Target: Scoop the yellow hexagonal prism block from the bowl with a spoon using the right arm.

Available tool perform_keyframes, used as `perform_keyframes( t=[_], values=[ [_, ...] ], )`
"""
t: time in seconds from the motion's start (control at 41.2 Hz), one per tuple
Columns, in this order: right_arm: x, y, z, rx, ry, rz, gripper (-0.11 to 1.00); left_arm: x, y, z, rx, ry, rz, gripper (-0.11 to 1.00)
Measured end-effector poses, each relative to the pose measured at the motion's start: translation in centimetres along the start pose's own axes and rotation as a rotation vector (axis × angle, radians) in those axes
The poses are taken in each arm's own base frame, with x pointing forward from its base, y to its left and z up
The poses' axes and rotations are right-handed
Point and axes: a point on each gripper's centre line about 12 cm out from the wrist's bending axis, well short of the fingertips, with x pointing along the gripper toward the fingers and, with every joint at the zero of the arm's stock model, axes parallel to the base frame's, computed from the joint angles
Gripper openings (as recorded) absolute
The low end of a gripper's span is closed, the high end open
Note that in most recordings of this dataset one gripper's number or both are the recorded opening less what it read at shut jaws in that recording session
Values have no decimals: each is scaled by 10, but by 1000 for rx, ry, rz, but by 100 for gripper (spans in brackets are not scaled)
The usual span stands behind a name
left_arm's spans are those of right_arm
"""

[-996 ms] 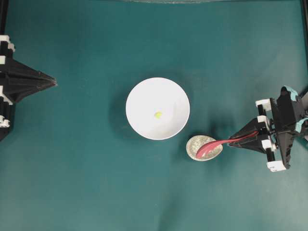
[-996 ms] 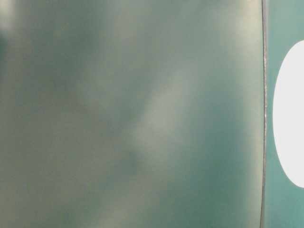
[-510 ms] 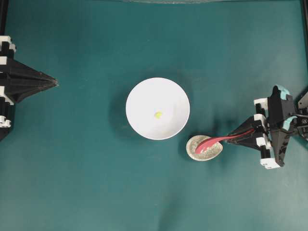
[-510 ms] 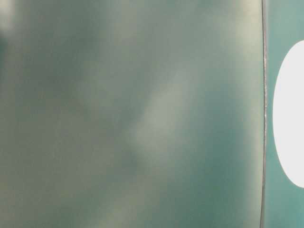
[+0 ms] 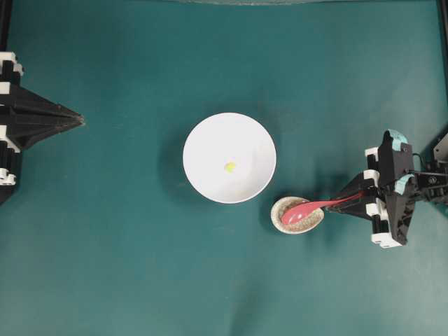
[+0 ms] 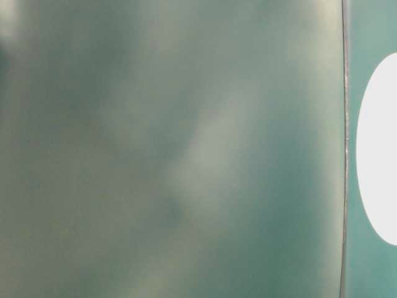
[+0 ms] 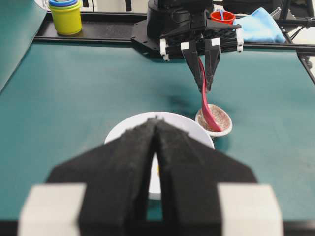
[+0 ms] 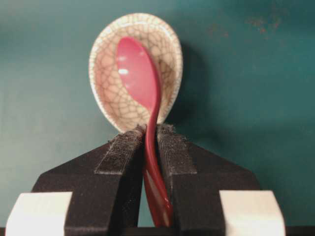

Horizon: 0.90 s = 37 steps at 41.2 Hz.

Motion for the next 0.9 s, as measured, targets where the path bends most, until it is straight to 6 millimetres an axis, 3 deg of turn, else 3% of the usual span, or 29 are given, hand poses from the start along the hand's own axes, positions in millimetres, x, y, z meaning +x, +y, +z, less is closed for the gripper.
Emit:
perform_keyframes(
  t=[0.17,0.364,0.462,0.899],
  values=[
    [0,-1,0,6,1,-4,24,0,0,1,1,-2,1,3],
    [0,-1,0,8,-1,-4,49,0,0,1,1,-2,1,3],
    [0,-1,0,8,1,-4,56,0,0,0,2,0,0,3],
    [0,0,4,0,-33,-2,56,0,0,0,0,2,2,3]
  ],
)
